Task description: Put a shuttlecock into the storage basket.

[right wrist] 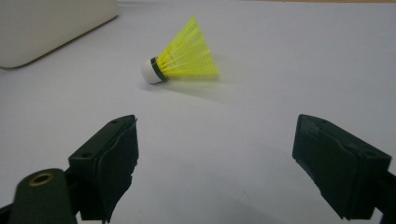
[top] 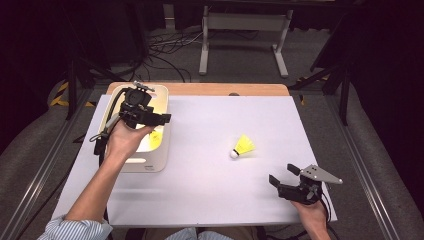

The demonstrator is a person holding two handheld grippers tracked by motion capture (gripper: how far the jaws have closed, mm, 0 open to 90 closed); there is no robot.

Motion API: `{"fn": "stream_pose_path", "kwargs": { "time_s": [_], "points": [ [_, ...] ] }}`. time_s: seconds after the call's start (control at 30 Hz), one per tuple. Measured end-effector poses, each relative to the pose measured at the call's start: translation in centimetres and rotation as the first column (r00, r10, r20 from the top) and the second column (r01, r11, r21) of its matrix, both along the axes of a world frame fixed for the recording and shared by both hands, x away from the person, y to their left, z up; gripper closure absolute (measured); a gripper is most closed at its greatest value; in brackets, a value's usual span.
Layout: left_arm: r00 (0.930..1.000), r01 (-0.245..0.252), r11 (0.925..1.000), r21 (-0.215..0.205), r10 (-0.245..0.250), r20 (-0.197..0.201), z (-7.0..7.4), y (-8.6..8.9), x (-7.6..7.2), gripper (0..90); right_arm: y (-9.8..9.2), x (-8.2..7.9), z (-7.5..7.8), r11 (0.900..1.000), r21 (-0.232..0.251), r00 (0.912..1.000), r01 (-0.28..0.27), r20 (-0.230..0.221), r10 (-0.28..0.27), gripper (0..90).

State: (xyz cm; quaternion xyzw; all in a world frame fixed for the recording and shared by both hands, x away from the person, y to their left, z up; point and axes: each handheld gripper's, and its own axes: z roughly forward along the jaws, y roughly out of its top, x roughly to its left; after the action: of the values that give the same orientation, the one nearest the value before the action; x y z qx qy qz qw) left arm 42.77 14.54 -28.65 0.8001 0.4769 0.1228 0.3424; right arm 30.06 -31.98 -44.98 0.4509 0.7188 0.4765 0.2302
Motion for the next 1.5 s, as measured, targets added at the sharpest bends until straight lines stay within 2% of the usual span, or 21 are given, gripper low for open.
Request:
{"fn": "stream_pose_path", "kwargs": {
  "time_s": [0.3,0.57,0.73,0.9,1.13,1.3,1.5],
  "points": [
    [0.9994,0.036,0.9994,-0.003,-0.036,-0.002,-0.2,-1.4,-0.3,34.1,-0.2,0.1,0.1,1.0,0.008,0.9999,0.008,-0.012,-0.007,15.4],
    [0.9973,0.074,0.9971,0.02,-0.074,-0.002,-0.7,-2.5,-0.6,34.5,-0.1,0.2,0.2,1.0,0.019,0.9996,0.01,-0.027,-0.009,15.8],
    [0.9969,0.079,0.9969,0.007,-0.079,0.006,-0.7,-2.9,-0.8,34.8,-0.2,0.2,0.3,0.999,0.033,0.9994,0.018,-0.031,-0.017,16.2],
    [0.9961,0.087,0.9961,0.011,-0.087,0.012,-0.9,-3.4,-1.0,34.9,-0.1,0.3,0.6,1.0,0.027,0.9992,0.014,-0.039,-0.013,17.0],
    [0.9948,0.102,0.9948,-0.001,-0.102,-0.004,-1.7,-4.2,-1.0,34.9,0.3,0.6,0.8,1.0,0.001,0.9967,-0.003,-0.081,0.003,20.0],
    [0.9944,0.106,0.9943,-0.011,-0.106,0.008,-1.6,-4.3,-1.3,35.0,0.5,0.9,1.2,1.0,0.001,0.9956,-0.004,-0.093,0.004,21.5],
    [0.9935,0.113,0.9936,-0.006,-0.113,0.01,-1.8,-4.8,-1.5,35.0,0.9,1.7,1.6,1.0,-0.024,0.9922,-0.016,-0.124,0.013,26.7]
  ]
}}
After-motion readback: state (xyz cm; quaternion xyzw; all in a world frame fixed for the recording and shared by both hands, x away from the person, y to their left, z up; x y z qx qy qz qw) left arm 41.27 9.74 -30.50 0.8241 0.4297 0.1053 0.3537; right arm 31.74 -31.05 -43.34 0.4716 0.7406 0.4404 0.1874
